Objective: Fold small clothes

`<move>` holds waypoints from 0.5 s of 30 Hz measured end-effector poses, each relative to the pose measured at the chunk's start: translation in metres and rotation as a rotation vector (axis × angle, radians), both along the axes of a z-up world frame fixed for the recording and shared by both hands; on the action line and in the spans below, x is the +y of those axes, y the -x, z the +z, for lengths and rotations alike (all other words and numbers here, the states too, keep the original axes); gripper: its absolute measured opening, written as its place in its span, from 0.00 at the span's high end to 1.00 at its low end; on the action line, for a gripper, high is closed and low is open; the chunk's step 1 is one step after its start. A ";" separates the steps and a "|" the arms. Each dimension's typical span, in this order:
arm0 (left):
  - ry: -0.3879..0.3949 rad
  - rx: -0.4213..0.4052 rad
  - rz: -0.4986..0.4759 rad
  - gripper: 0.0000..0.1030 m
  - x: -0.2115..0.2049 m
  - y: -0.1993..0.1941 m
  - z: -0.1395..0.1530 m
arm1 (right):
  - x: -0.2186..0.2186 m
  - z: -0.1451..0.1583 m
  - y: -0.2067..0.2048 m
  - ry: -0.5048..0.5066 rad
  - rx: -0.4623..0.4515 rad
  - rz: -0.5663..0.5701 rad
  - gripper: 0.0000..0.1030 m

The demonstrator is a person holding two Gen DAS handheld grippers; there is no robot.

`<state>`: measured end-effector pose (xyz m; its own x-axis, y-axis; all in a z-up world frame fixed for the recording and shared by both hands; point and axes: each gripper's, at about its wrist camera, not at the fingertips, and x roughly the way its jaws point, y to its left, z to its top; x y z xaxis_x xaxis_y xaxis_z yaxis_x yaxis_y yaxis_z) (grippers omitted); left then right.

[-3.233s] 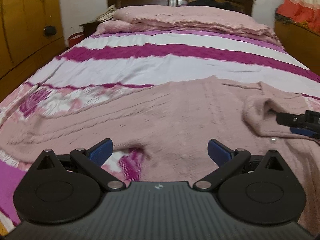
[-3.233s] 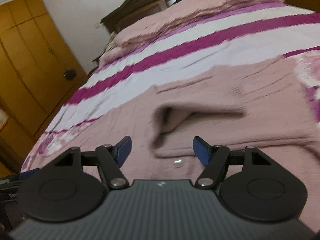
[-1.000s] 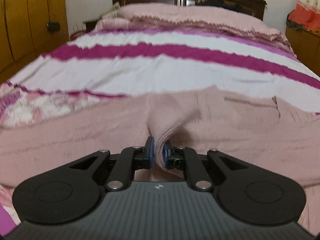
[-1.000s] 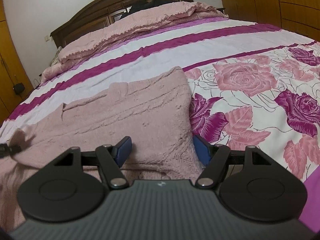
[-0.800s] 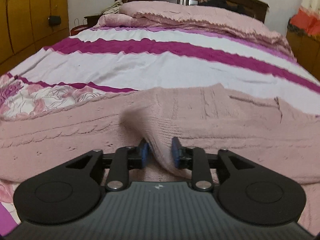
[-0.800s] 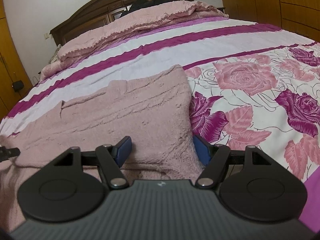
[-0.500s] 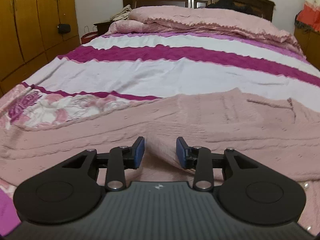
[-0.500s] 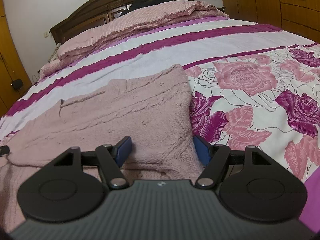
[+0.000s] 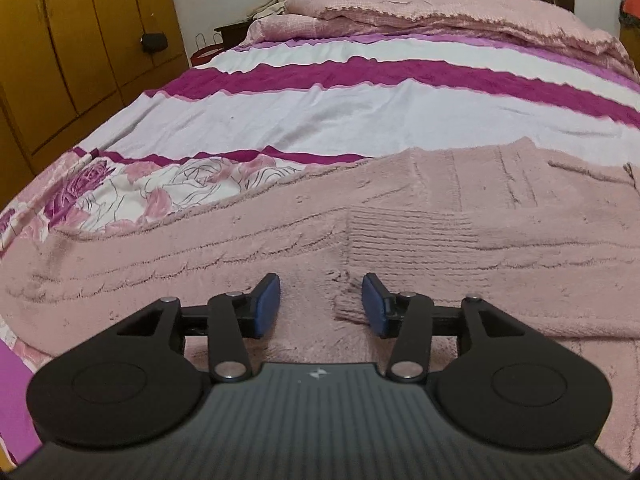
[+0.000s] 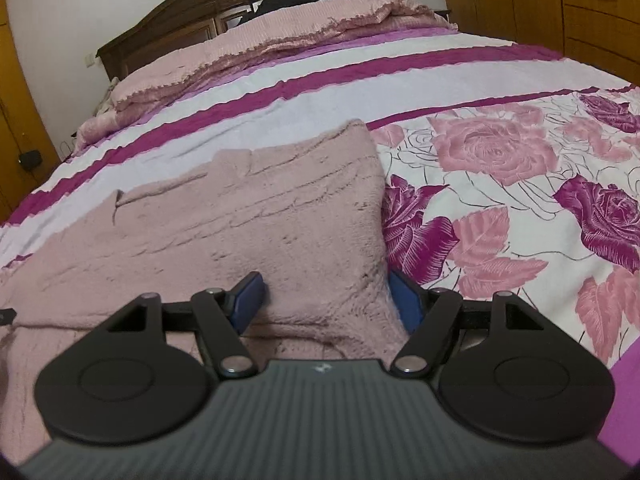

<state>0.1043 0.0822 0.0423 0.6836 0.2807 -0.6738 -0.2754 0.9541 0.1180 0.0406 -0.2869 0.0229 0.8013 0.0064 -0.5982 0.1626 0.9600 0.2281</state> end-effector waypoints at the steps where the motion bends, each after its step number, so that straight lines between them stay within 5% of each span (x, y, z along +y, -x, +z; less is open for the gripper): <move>1: 0.010 -0.003 0.002 0.47 0.002 0.001 0.002 | 0.001 0.000 0.000 0.006 0.001 0.002 0.30; 15: 0.054 -0.068 0.097 0.47 0.050 0.061 0.052 | 0.023 0.043 0.026 0.003 -0.056 0.079 0.30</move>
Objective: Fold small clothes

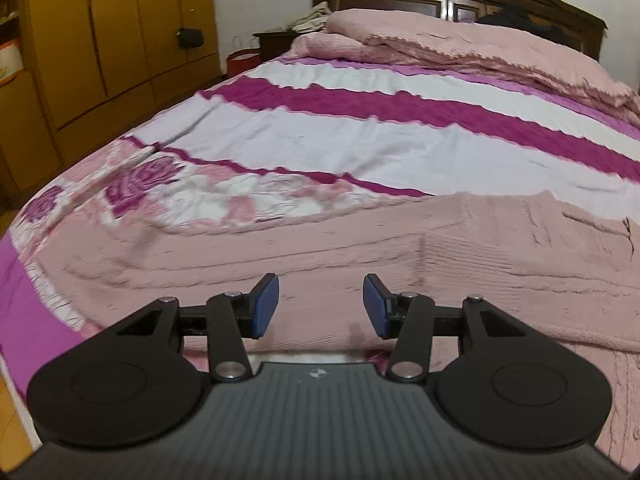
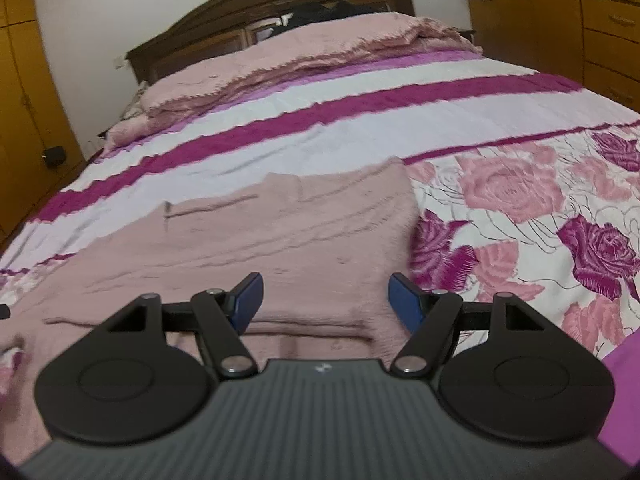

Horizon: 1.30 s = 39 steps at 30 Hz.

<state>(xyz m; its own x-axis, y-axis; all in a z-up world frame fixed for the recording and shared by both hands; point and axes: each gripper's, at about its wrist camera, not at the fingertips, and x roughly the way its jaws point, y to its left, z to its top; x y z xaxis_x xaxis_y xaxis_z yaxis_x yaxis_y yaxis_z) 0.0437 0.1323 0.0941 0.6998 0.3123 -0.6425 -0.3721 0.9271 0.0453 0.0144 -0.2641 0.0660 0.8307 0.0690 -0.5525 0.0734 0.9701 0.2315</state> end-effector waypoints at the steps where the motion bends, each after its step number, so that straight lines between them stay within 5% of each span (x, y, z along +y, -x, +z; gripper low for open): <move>1: 0.000 -0.001 0.009 0.47 0.005 0.005 0.003 | 0.002 0.003 0.003 -0.012 -0.004 0.014 0.30; 16: 0.083 -0.043 0.175 0.45 0.083 0.066 0.014 | 0.045 0.027 0.032 -0.002 -0.011 0.128 0.30; 28: 0.358 -0.092 0.388 0.39 0.179 0.083 -0.028 | 0.051 0.009 0.046 0.036 0.065 0.089 0.30; 39: 0.598 -0.240 0.457 0.37 0.225 0.078 -0.051 | 0.059 -0.001 0.047 0.074 0.109 0.088 0.31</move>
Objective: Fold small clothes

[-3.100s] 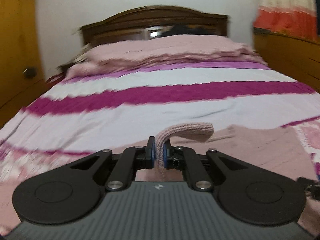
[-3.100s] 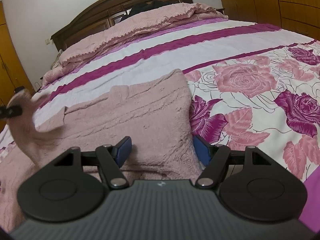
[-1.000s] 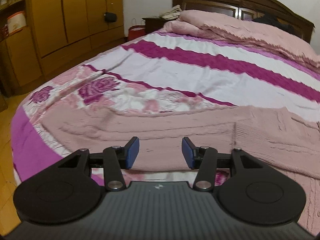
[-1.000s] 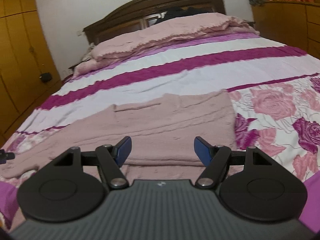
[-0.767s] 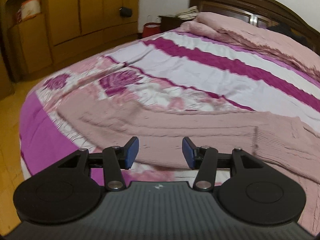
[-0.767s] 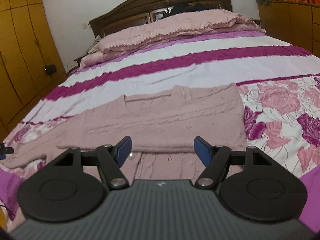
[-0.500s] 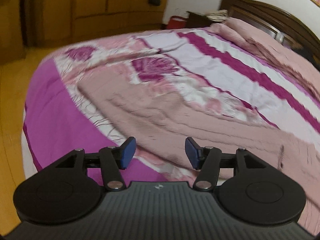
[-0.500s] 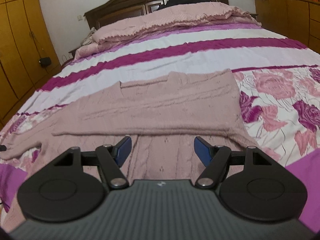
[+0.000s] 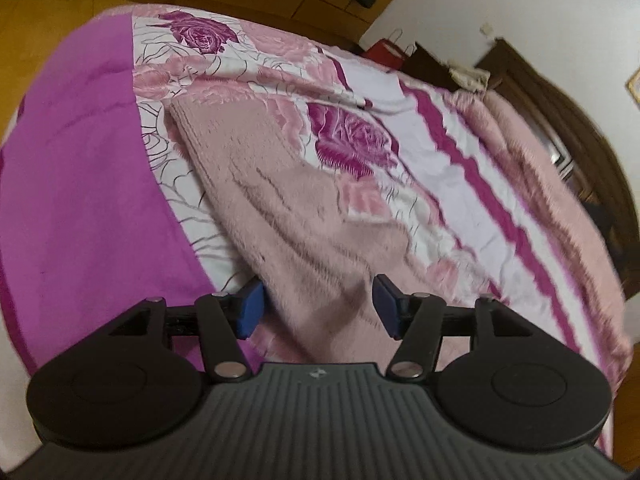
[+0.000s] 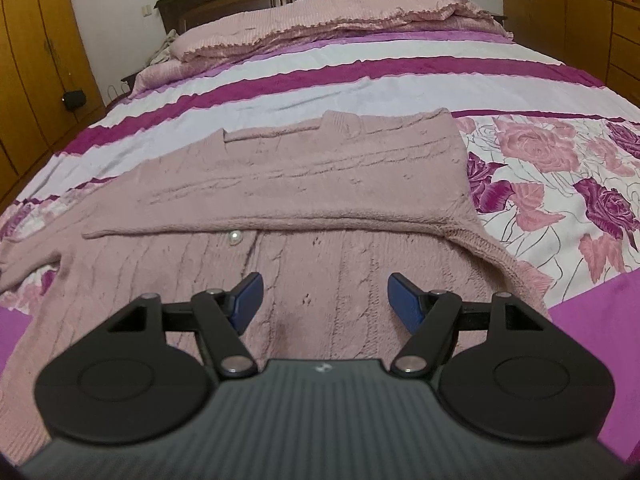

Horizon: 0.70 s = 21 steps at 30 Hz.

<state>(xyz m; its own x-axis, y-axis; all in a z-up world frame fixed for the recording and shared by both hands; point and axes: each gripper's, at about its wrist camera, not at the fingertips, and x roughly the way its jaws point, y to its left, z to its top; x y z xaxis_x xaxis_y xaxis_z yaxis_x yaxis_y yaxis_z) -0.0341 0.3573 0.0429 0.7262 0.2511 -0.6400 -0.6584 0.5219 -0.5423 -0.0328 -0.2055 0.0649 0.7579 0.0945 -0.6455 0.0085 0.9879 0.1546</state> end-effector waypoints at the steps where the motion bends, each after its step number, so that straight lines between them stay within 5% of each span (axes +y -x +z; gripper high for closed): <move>1: 0.007 -0.010 0.005 0.37 0.003 -0.002 0.000 | 0.001 0.000 0.000 0.002 0.001 0.001 0.31; 7: -0.042 -0.004 -0.021 0.38 0.007 -0.024 0.004 | 0.006 -0.001 -0.002 0.012 0.003 0.009 0.31; 9: -0.122 0.003 -0.048 0.49 -0.001 -0.031 0.009 | 0.006 -0.001 -0.001 0.016 -0.006 0.010 0.31; 10: -0.155 0.000 -0.062 0.67 -0.004 -0.032 0.011 | 0.006 0.000 0.000 0.017 -0.009 0.009 0.31; 13: -0.188 -0.055 -0.089 0.80 -0.013 -0.031 0.020 | 0.005 0.002 0.000 0.020 -0.017 0.003 0.31; 21: -0.288 -0.206 -0.153 0.81 -0.048 -0.022 0.072 | 0.003 0.003 0.000 0.019 -0.033 -0.006 0.31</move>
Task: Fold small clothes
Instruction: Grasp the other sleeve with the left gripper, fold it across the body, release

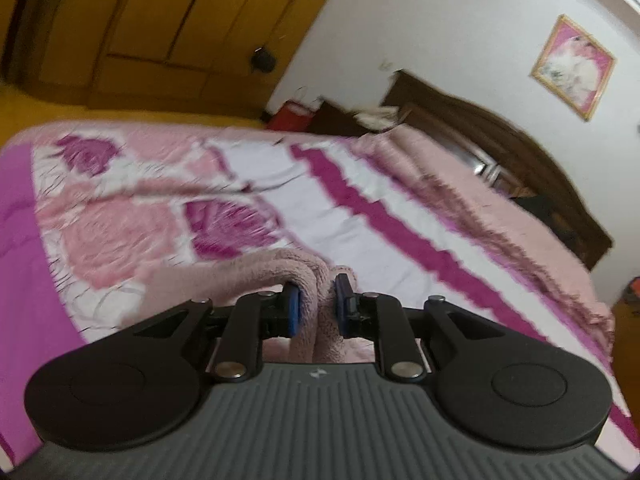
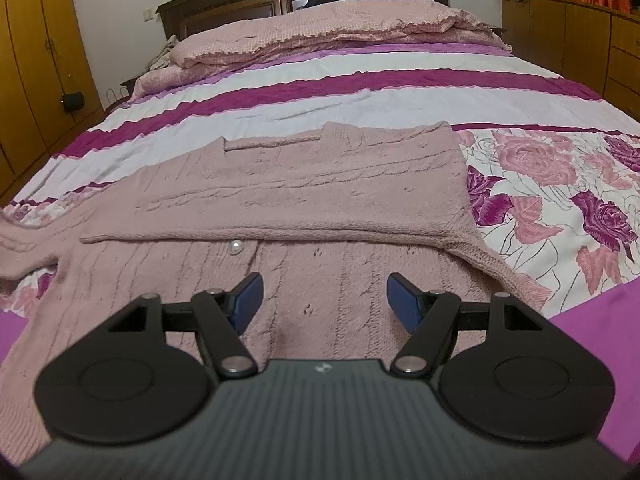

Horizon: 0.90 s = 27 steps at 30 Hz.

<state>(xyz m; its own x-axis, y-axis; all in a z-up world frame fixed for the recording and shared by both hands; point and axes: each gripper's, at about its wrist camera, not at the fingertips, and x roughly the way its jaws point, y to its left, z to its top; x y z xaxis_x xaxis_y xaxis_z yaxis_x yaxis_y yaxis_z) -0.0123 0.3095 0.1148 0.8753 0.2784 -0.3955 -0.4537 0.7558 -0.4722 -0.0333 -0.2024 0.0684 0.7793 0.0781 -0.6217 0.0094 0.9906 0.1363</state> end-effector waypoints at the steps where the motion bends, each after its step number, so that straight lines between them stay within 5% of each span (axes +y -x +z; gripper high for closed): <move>1: -0.003 -0.017 -0.010 0.81 -0.005 0.000 0.007 | 0.000 0.000 0.000 -0.003 -0.001 0.001 0.31; 18: -0.064 -0.161 -0.256 0.86 -0.117 -0.031 0.094 | -0.011 0.008 0.007 -0.034 -0.049 -0.006 0.31; 27: -0.079 -0.126 -0.389 0.90 -0.180 -0.047 0.093 | -0.022 0.006 0.010 -0.073 -0.053 -0.031 0.31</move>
<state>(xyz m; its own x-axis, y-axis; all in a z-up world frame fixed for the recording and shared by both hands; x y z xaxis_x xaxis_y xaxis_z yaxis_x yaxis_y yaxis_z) 0.0348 0.1295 0.2075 0.9613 -0.0577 -0.2695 -0.0696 0.8954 -0.4398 -0.0429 -0.2245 0.0742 0.8140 0.0972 -0.5727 0.0307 0.9773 0.2096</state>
